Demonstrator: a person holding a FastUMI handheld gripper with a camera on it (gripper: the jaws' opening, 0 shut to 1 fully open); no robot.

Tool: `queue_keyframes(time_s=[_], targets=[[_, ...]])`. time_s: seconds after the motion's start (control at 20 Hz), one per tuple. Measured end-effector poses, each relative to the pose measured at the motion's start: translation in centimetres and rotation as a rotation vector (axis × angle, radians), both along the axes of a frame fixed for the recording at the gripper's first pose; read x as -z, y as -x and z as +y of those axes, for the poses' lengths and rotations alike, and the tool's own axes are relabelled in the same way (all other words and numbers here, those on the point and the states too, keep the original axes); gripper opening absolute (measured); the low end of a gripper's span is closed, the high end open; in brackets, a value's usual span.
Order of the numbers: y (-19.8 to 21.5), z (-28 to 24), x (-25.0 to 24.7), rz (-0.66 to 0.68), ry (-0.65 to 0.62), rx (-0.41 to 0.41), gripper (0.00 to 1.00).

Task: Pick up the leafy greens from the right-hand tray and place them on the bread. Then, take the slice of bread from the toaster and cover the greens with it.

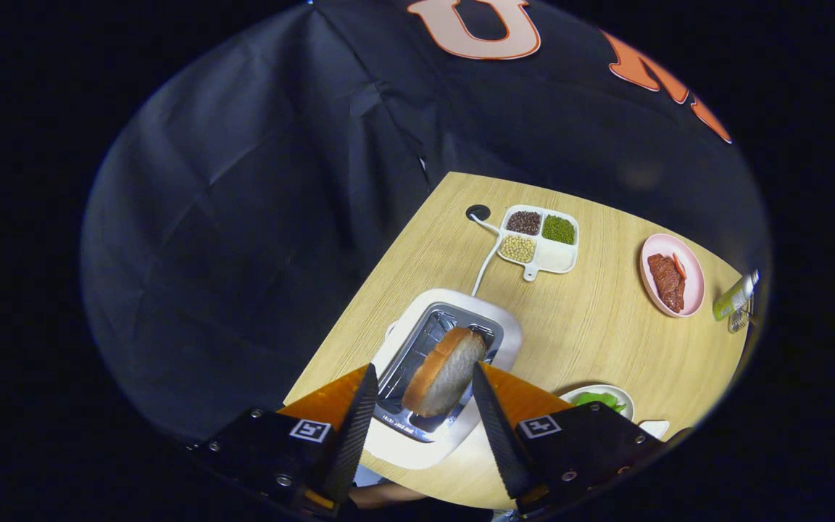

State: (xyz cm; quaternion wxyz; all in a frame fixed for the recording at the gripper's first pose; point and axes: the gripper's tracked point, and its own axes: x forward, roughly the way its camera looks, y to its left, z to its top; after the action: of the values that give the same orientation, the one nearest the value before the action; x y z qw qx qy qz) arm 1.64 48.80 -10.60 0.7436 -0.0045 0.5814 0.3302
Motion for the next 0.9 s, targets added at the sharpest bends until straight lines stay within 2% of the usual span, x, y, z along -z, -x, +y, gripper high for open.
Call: queue_keyframes(time_s=[0.2,0.35,0.65,0.75,0.9], targets=[[-0.9,-0.1,1.7,0.028,0.041,0.062,0.64],[-1.3,-0.2,2.3,0.043,0.033,0.097,0.42],[-1.4,-1.1,1.5,0.026,-0.018,0.109,0.14],[-1.9,-1.7,0.4,0.004,-0.052,0.118,0.10],[-1.9,-2.6,-1.7,-0.026,-0.105,0.131,0.08]])
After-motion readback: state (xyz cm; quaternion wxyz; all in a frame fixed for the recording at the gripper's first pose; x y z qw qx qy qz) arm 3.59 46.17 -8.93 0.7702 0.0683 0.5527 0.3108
